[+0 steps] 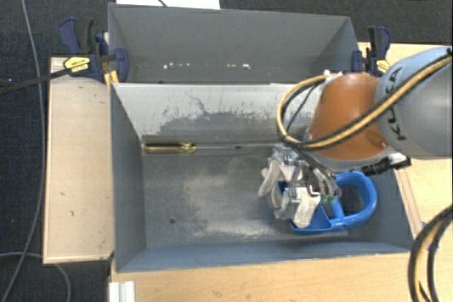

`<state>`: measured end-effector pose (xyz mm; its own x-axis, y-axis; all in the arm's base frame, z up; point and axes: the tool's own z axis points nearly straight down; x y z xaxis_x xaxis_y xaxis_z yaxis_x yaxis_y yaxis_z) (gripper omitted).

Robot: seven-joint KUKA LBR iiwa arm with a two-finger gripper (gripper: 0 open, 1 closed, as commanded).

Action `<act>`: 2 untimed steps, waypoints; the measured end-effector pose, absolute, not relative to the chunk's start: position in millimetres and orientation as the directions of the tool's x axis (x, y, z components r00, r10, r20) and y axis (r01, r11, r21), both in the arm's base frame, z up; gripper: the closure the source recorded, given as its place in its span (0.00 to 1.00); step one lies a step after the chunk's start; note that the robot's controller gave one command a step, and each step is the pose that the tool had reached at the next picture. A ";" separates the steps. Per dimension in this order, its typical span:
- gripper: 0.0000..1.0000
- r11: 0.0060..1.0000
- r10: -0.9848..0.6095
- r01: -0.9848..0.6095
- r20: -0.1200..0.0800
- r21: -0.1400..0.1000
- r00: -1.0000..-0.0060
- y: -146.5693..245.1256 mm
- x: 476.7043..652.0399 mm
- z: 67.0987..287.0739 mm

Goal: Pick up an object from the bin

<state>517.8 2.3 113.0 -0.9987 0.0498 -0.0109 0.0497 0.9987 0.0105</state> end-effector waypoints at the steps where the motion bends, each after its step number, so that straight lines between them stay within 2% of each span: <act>1: 0.00 0.987 -0.160 -0.161 -0.009 0.005 -0.987 23.7 492.9 203.5; 2: 0.00 0.985 -0.174 -0.174 -0.029 0.004 -0.984 18.2 495.9 218.5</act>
Offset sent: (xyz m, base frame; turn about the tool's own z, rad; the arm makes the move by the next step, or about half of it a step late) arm -0.0223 -0.0394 -0.0332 0.0002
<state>495.9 18.2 218.5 -0.9843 -0.1742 -0.0291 -0.1744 0.9847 0.0036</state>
